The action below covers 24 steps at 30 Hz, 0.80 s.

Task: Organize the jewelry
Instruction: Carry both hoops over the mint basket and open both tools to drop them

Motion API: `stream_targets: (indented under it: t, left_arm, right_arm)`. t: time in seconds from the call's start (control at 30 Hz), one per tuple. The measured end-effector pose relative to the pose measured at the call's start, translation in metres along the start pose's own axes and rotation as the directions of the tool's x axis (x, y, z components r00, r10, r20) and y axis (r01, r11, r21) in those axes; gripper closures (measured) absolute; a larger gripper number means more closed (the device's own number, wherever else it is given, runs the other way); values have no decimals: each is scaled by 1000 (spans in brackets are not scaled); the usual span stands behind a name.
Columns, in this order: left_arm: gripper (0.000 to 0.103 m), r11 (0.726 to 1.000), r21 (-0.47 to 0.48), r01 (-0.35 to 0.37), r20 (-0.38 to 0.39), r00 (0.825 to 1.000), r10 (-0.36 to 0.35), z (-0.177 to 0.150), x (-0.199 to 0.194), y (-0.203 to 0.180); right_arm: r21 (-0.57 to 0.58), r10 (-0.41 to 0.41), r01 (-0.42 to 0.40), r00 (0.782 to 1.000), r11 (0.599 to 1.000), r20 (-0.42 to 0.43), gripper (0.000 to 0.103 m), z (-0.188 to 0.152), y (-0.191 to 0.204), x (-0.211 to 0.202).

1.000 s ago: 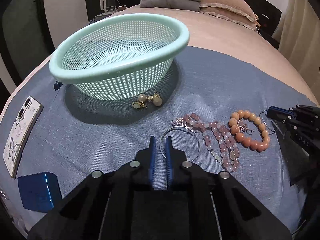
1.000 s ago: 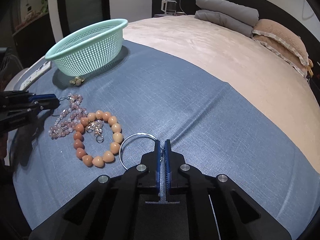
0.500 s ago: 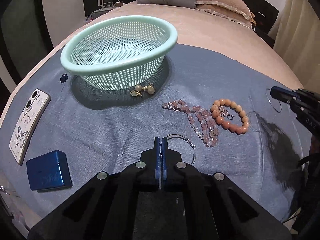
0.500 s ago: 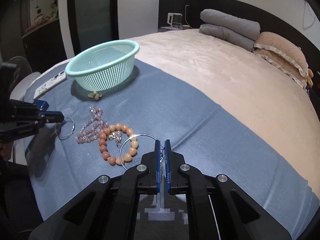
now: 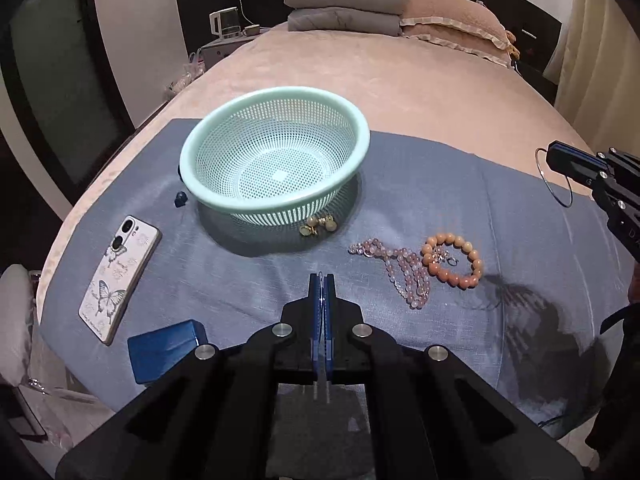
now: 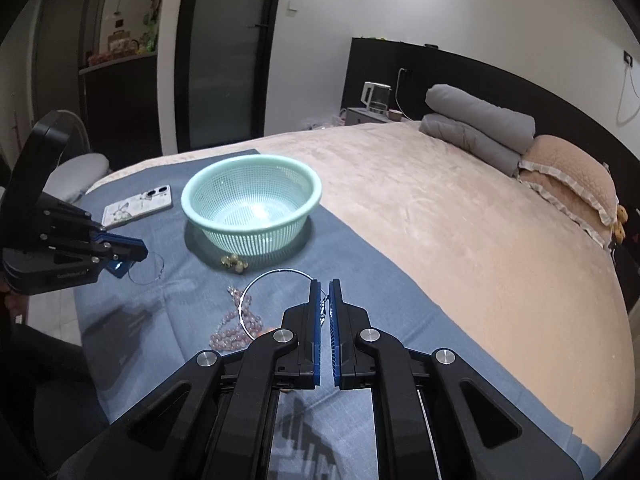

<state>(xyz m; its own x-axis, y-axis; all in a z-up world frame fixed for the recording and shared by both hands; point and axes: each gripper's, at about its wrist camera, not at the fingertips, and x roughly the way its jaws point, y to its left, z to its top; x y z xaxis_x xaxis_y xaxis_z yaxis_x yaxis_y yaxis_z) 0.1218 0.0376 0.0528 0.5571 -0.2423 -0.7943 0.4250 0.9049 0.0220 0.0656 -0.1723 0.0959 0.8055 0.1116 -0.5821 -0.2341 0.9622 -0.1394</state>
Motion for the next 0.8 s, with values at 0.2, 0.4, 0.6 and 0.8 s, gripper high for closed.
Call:
stream_targets:
  t: [0.2, 0.4, 0.6, 0.8]
  left_arm:
    - [101, 999, 34, -22, 28, 999, 21, 28, -10, 9]
    - [101, 999, 29, -41, 58, 998, 39, 59, -7, 23]
    - [101, 999, 18, -48, 48, 998, 47, 84, 17, 35]
    - [101, 1000, 4, -19, 0, 1000, 19, 88, 51, 47]
  right_arm:
    - [-19, 32, -31, 999, 999, 44, 99, 31, 9, 9]
    - [-28, 74, -73, 995, 997, 65, 99, 60, 18, 33]
    - [17, 114, -115, 992, 993, 54, 99, 82, 21, 83]
    - [24, 139, -139, 990, 990, -8, 99, 82, 30, 135]
